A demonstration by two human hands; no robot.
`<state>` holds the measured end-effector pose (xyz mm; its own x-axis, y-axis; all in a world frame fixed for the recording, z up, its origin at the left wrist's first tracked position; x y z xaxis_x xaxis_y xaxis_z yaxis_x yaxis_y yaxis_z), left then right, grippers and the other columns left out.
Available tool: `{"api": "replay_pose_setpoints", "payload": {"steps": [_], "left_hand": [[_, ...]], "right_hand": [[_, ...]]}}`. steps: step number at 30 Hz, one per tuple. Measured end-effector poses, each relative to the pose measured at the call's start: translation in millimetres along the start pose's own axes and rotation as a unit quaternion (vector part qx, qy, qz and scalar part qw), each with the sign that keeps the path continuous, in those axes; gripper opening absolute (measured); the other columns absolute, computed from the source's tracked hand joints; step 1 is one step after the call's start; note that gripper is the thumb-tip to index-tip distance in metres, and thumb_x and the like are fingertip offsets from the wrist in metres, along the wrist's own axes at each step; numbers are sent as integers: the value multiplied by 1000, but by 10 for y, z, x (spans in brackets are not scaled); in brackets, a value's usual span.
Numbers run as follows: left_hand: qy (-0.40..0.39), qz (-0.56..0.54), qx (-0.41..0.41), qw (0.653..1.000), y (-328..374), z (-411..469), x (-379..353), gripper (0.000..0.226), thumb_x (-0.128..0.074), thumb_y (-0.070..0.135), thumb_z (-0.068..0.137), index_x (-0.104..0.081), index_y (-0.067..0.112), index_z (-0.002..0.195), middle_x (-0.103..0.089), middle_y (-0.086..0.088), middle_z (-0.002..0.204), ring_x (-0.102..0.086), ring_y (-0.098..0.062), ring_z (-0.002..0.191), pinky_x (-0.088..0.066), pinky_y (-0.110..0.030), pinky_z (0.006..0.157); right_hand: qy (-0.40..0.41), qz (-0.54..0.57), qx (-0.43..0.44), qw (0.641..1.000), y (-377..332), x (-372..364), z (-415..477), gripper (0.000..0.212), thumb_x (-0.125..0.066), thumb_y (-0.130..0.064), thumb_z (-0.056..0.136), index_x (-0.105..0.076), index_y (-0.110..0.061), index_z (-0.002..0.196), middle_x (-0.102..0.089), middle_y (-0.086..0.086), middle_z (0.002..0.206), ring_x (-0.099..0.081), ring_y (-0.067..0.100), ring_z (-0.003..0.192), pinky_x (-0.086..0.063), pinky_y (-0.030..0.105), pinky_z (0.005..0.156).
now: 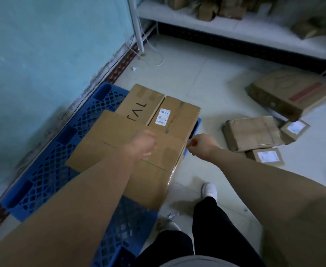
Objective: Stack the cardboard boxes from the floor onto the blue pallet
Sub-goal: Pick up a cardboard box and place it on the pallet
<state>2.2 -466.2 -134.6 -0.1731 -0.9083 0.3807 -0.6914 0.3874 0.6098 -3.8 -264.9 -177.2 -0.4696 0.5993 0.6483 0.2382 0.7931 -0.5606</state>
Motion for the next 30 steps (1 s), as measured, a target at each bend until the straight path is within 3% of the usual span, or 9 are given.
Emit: {"api": "replay_pose_setpoints", "payload": {"steps": [3, 7, 10, 15, 17, 19, 22, 25, 30], "left_hand": [[-23, 25, -28, 999, 163, -122, -298, 13, -55, 12, 95, -57, 19, 106, -64, -6, 106, -58, -11, 74, -48, -30, 76], [-62, 55, -53, 995, 385, -277, -740, 15, -56, 11, 94, -57, 19, 106, -66, -7, 110, -62, -16, 82, -49, -30, 75], [-99, 78, -65, 990, 531, -426, -1107, 14, -53, 8, 95, -56, 16, 106, -64, -7, 98, -60, -16, 79, -45, -27, 66], [-127, 103, -57, 985, 600, -637, -1755, 23, -44, 2, 96, -48, 21, 84, -53, 3, 72, -44, -11, 59, -29, -23, 53], [-127, 118, -52, 984, 589, -724, -1996, 22, -44, 5, 97, -49, 21, 83, -55, 4, 70, -46, -11, 59, -30, -22, 53], [-132, 128, -53, 982, 575, -819, -2221, 21, -45, 5, 96, -49, 21, 84, -55, 4, 70, -46, -12, 60, -30, -22, 53], [-143, 146, -55, 977, 566, -975, -2547, 19, -48, 7, 96, -51, 21, 84, -58, 2, 76, -51, -15, 66, -34, -22, 54], [-149, 163, -59, 973, 566, -1107, -2871, 20, -50, 7, 96, -52, 19, 79, -59, -1, 82, -54, -17, 71, -36, -23, 56], [-165, 193, -64, 965, 516, -1303, -3393, 22, -50, 4, 95, -50, 19, 78, -58, -7, 93, -52, -19, 70, -34, -22, 56]], "right_hand": [[25, 24, -39, 999, 282, 148, -351, 13, -54, -14, 89, -67, -18, 86, -66, 2, 91, -65, 23, 96, -55, 36, 84], [64, 56, -91, 992, 716, 285, -739, 18, -54, -13, 89, -70, -14, 95, -66, 1, 91, -66, 23, 95, -54, 32, 78], [83, 84, -125, 985, 1068, 365, -979, 15, -56, -13, 88, -70, -16, 91, -68, 1, 92, -66, 22, 95, -53, 29, 75], [98, 95, -175, 975, 1639, 529, -1396, 15, -55, -13, 90, -69, -17, 93, -68, 0, 93, -65, 20, 93, -50, 26, 66], [104, 101, -190, 971, 1859, 586, -1551, 15, -55, -12, 90, -67, -20, 86, -68, -1, 92, -66, 19, 92, -54, 29, 74], [111, 108, -203, 967, 2073, 635, -1689, 16, -55, -12, 89, -66, -21, 83, -68, -2, 88, -67, 18, 91, -55, 30, 79], [124, 127, -225, 958, 2385, 748, -1907, 17, -54, -11, 90, -70, -15, 91, -66, -3, 82, -68, 18, 88, -53, 26, 74], [146, 145, -260, 943, 2746, 881, -2139, 18, -53, -10, 88, -70, -14, 86, -66, -3, 77, -68, 20, 88, -53, 28, 74], [187, 195, -308, 912, 3307, 983, -2545, 21, -51, -11, 86, -71, -8, 90, -73, 5, 88, -70, 21, 86, -57, 36, 83]]}}
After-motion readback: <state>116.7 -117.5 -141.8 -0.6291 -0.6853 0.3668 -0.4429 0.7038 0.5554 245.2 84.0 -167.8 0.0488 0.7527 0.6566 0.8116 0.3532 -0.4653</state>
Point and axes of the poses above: each hand's wrist, its own z-axis towards the middle knuckle, its own x-axis out of the back of the hand, y = z × x, the point moved 1 cm from there along z, towards the middle knuckle
